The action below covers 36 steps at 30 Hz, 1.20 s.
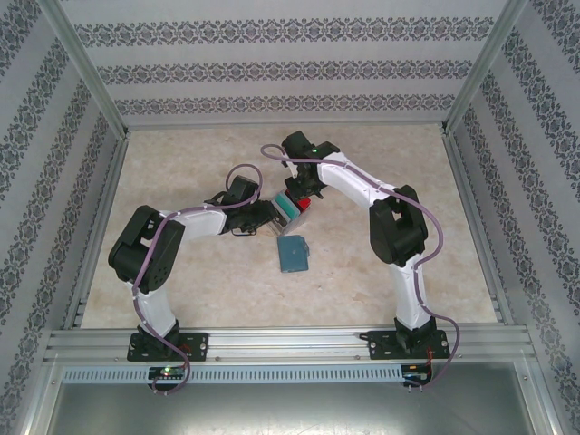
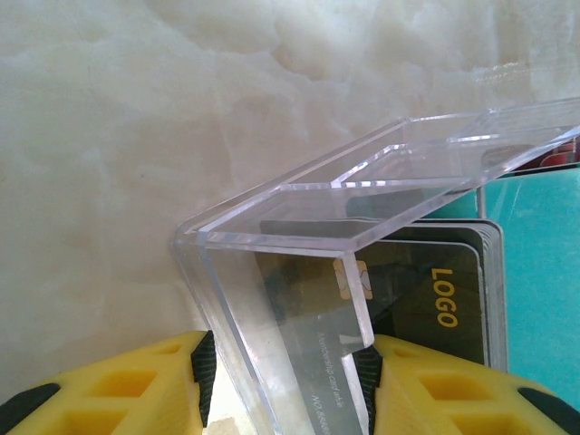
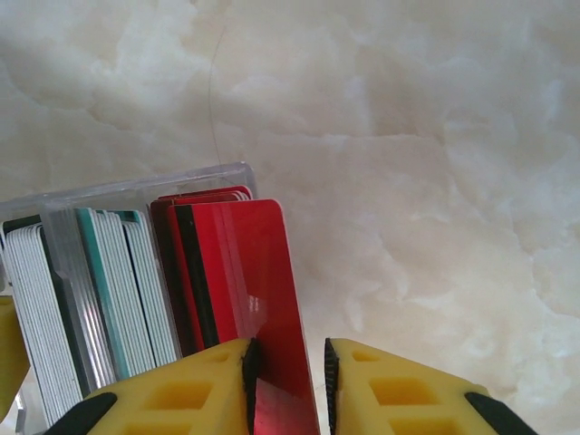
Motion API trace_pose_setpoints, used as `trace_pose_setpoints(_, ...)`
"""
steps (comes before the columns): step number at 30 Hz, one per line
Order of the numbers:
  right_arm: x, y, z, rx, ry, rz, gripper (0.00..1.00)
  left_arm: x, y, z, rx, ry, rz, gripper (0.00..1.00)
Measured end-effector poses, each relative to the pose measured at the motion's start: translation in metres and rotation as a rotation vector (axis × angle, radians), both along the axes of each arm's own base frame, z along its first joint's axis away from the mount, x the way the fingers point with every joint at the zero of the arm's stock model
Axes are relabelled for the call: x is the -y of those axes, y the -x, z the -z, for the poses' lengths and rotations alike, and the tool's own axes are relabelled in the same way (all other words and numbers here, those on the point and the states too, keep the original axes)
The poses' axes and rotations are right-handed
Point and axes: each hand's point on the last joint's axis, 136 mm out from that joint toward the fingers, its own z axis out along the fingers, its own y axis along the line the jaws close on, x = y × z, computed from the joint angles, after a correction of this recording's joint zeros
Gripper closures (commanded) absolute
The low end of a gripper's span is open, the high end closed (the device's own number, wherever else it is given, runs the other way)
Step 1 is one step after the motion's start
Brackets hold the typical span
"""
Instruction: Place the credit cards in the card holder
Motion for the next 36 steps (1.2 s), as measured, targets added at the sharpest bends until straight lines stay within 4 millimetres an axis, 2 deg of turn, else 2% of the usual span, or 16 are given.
trace_pose_setpoints(8, 0.001, -0.002, -0.013, 0.031, -0.010, 0.003, 0.81, 0.000, 0.000, 0.000, 0.000, 0.000, 0.000, 0.52)
trace_pose_setpoints(10, 0.001, -0.002, -0.018, 0.040, -0.016, 0.003, 0.90, 0.000, 0.000, 0.000, 0.000, 0.000, 0.000, 0.52)
trace_pose_setpoints(15, -0.004, 0.001, -0.029, 0.051, -0.040, -0.001, 0.88, 0.000, 0.000, 0.000, 0.000, 0.000, 0.000, 0.52)
trace_pose_setpoints(18, -0.005, 0.003, -0.034, 0.055, -0.057, 0.011, 0.91, 0.000, 0.000, 0.000, 0.000, 0.000, 0.001, 0.52)
trace_pose_setpoints(19, -0.005, 0.005, -0.036, 0.054, -0.064, 0.016, 1.00, 0.000, 0.000, 0.000, 0.000, 0.000, 0.001, 0.52)
trace_pose_setpoints(28, -0.005, 0.026, -0.067, 0.076, -0.157, 0.140, 1.00, 0.000, 0.000, 0.000, 0.000, -0.007, 0.009, 0.48)
trace_pose_setpoints(36, -0.011, 0.048, -0.073, 0.143, -0.123, 0.316, 1.00, 0.000, 0.003, -0.010, 0.013, -0.007, 0.027, 0.43)
